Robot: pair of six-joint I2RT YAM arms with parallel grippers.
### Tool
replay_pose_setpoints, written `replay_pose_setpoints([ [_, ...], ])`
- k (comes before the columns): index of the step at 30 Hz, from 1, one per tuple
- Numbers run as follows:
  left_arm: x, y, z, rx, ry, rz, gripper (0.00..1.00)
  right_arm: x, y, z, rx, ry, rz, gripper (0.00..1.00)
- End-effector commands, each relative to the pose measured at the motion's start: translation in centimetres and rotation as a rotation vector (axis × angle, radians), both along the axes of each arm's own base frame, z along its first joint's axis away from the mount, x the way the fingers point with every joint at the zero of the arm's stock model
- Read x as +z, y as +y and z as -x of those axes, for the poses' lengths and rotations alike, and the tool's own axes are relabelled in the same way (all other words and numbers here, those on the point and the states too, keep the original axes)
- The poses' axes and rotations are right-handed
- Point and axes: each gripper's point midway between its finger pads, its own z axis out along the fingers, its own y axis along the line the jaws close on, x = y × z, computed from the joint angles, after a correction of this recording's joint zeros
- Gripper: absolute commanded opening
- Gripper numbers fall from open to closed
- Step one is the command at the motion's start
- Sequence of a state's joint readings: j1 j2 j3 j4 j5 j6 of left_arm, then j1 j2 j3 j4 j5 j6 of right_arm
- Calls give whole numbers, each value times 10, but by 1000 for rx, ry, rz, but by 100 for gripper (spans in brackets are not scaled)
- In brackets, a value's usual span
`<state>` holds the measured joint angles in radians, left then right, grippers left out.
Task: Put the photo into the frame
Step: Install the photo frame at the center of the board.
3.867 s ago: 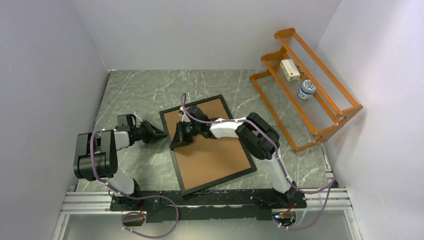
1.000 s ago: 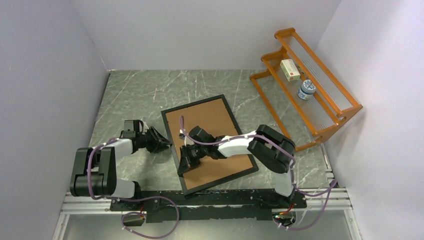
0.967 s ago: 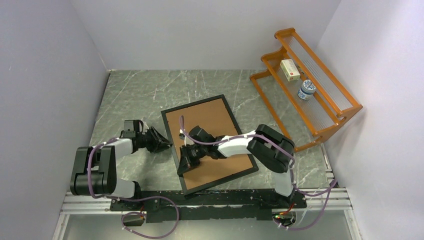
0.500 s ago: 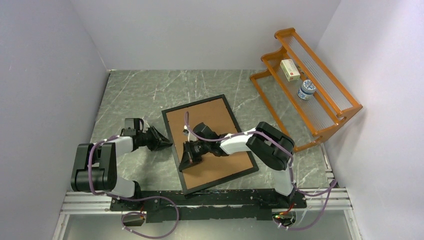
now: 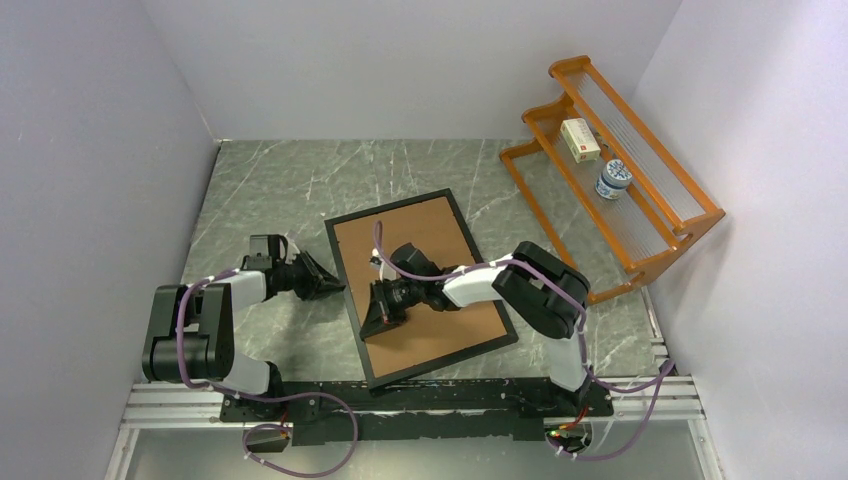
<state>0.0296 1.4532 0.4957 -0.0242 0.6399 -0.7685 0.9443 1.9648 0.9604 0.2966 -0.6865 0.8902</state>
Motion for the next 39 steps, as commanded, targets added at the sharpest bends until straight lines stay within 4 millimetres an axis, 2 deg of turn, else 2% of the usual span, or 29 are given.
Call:
replay_pose_setpoints([
  [1, -32, 19, 9, 46, 76, -141, 17, -64, -40, -6, -67, 14, 231, 5],
  [9, -34, 20, 9, 56, 89, -141, 17, -89, -61, -6, -79, 10, 357, 8],
  [15, -34, 20, 9, 57, 87, -141, 17, -110, -85, -2, -99, 12, 461, 20],
  [19, -35, 20, 10, 60, 89, -142, 17, -116, -93, -3, -126, 15, 491, 27],
  [23, -34, 21, 9, 59, 90, -149, 17, -117, -96, -7, -146, 12, 502, 32],
  [29, -33, 23, 9, 60, 91, -160, 17, -116, -104, -10, -167, 18, 495, 34],
  [39, -30, 24, 7, 59, 87, -169, 17, -102, -101, -11, -123, -28, 443, 35],
])
